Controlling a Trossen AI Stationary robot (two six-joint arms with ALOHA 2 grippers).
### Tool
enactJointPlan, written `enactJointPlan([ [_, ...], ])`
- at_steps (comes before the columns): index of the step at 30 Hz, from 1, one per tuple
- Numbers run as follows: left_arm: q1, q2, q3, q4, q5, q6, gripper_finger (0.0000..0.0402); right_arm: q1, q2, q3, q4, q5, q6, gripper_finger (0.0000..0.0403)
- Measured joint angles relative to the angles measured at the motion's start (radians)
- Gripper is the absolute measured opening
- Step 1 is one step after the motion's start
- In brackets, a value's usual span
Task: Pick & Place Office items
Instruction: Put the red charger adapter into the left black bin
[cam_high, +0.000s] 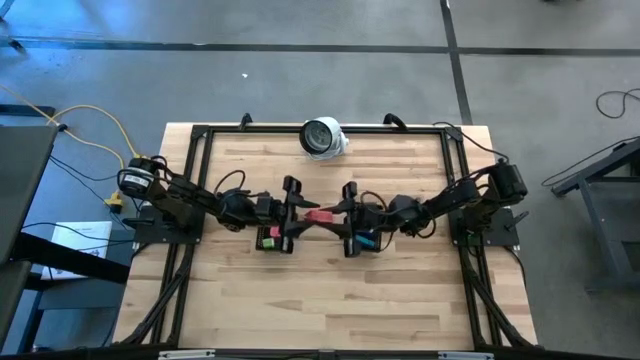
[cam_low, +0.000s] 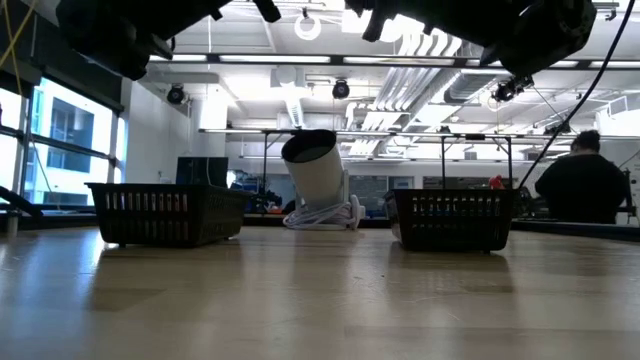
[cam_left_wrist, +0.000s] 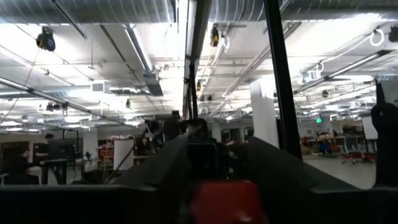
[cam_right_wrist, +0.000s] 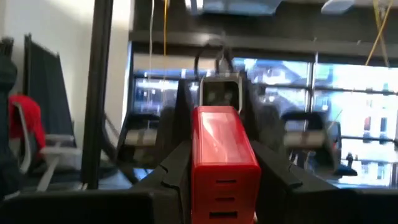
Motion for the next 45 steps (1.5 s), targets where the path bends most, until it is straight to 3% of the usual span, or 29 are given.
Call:
enactJointPlan([
  [4, 0.001, 0.002, 0.001, 0.000, -0.001, 0.000, 0.0115, 0.000, -0.004, 0.002, 0.018, 0.008, -0.001, 0.0105],
  [9, 0.001, 0.002, 0.002, -0.002, -0.001, 0.021, 0.0118, 0.000, -0.004, 0.001, 0.025, 0.005, -0.010, 0.0105],
  [17, -0.026, 0.003, 0.000, -0.028, -0.008, 0.067, 0.0227, 0.000, -0.006, 0.004, 0.066, -0.004, -0.029, 0.0105],
  [27, -0.026, 0.003, 0.000, -0.031, -0.020, 0.045, 0.0240, 0.000, -0.006, 0.004, 0.073, -0.001, -0.028, 0.0105],
  [37, -0.023, 0.003, 0.000, -0.040, -0.028, 0.040, 0.0218, 0.000, -0.006, 0.004, 0.080, -0.006, -0.028, 0.0105],
  [45, -0.023, 0.003, 0.000, -0.055, -0.052, 0.039, 0.0168, 0.000, -0.006, 0.003, 0.082, -0.025, -0.029, 0.0105],
])
